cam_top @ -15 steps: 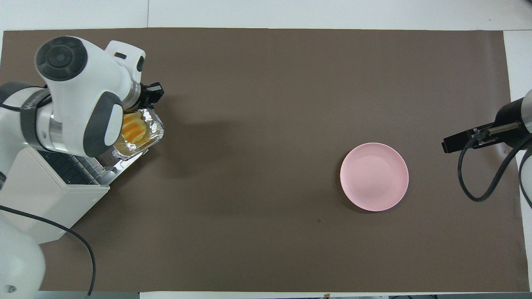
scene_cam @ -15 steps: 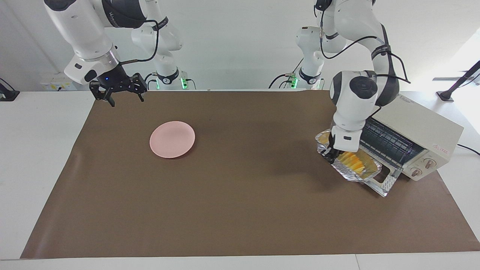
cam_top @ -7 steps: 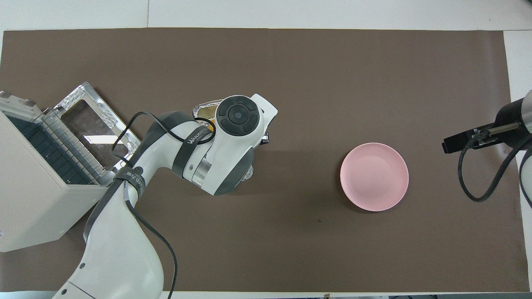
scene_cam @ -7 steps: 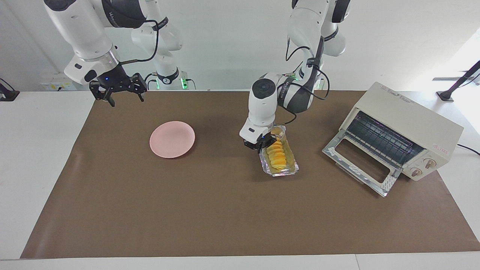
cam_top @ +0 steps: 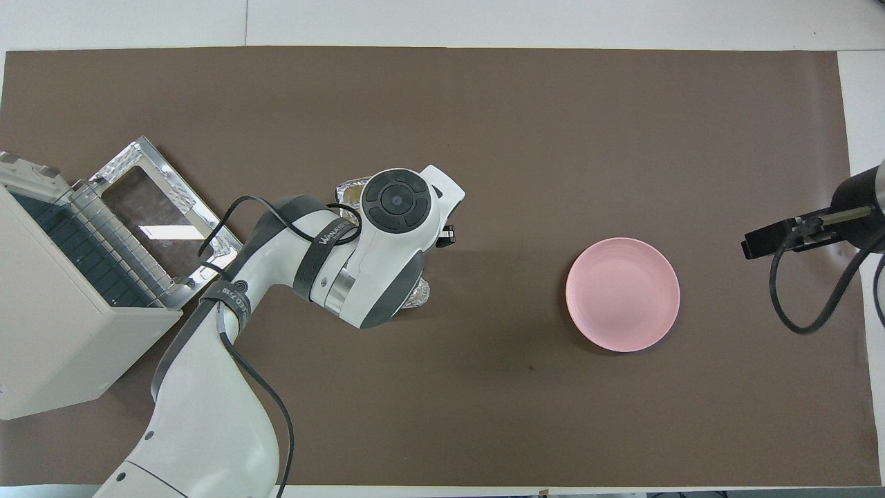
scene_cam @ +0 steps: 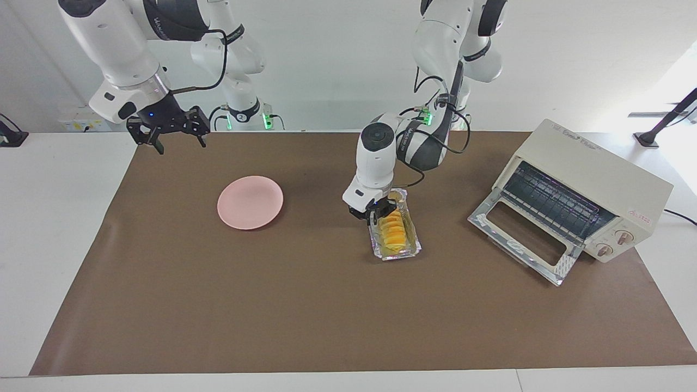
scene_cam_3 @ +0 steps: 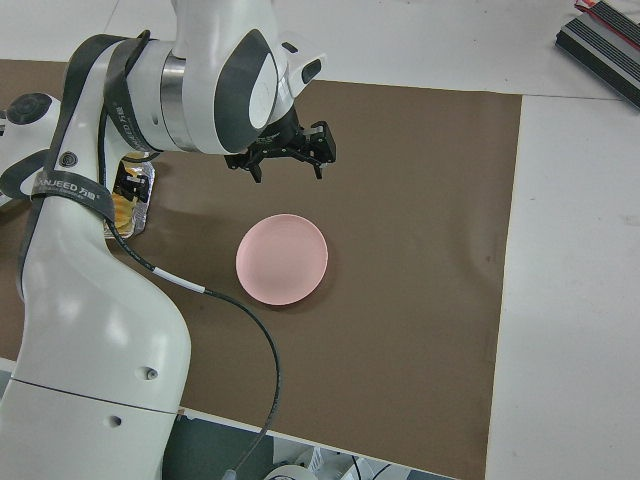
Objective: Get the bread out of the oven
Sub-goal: 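Pull the foil tray out and set it on the table with the left gripper, then retract the left gripper while the right gripper reaches the foil tray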
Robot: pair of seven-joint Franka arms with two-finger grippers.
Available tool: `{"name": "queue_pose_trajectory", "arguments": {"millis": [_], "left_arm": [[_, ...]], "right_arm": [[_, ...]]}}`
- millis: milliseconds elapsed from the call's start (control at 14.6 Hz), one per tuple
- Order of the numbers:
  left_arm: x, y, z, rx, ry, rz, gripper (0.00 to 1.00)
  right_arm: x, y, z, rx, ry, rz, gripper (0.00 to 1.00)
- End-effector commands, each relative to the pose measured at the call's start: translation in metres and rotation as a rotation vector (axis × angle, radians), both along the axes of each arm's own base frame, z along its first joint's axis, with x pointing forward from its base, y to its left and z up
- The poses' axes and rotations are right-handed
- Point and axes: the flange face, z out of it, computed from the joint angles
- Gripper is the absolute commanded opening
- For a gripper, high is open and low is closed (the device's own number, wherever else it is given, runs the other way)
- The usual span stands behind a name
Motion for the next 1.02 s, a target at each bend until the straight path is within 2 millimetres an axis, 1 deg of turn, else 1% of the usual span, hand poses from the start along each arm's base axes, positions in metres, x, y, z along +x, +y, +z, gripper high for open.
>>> {"name": "queue_pose_trajectory", "arguments": {"millis": [0, 68, 205, 273, 341, 410, 478, 546, 683, 751, 888, 956], "left_arm": [[0.021, 0.027, 0.045, -0.077, -0.005, 0.073, 1.0], [0.031, 0.043, 0.06, -0.079, -0.001, 0.101, 1.0], [0.055, 0.109, 0.097, -0.077, 0.015, 0.193, 1.0], [0.064, 0.15, 0.118, -0.075, 0.026, 0.245, 1.0], [0.069, 0.186, 0.133, -0.072, 0.038, 0.274, 1.0], [0.07, 0.225, 0.152, -0.075, 0.049, 0.262, 1.0], [0.068, 0.257, 0.165, -0.071, 0.073, 0.236, 1.0], [0.062, 0.28, 0.177, -0.069, 0.097, 0.23, 1.0], [0.045, 0.314, 0.196, -0.059, 0.148, 0.252, 1.0], [0.037, 0.325, 0.204, -0.053, 0.174, 0.247, 1.0], [0.024, 0.334, 0.216, -0.007, 0.191, 0.234, 1.0], [0.019, 0.333, 0.217, 0.002, 0.212, 0.229, 1.0]], "right_arm": [[-0.006, -0.001, 0.0, -0.012, 0.008, -0.008, 1.0], [-0.006, 0.0, 0.0, -0.004, 0.008, -0.008, 1.0], [-0.005, 0.006, 0.0, 0.002, 0.005, 0.001, 1.0], [-0.005, 0.01, 0.0, 0.001, -0.003, 0.004, 1.0], [-0.005, 0.015, -0.002, 0.001, -0.001, 0.01, 1.0], [-0.004, 0.024, -0.003, 0.001, -0.003, 0.011, 1.0], [-0.001, 0.033, -0.005, 0.001, -0.018, 0.002, 1.0], [0.002, 0.047, -0.009, 0.001, -0.025, 0.005, 1.0], [0.014, 0.086, -0.029, 0.005, -0.02, 0.013, 1.0], [0.021, 0.111, -0.043, 0.011, -0.026, 0.006, 1.0], [0.036, 0.161, -0.065, 0.025, -0.039, -0.014, 1.0], [0.041, 0.189, -0.072, 0.031, -0.04, -0.02, 1.0]]}}
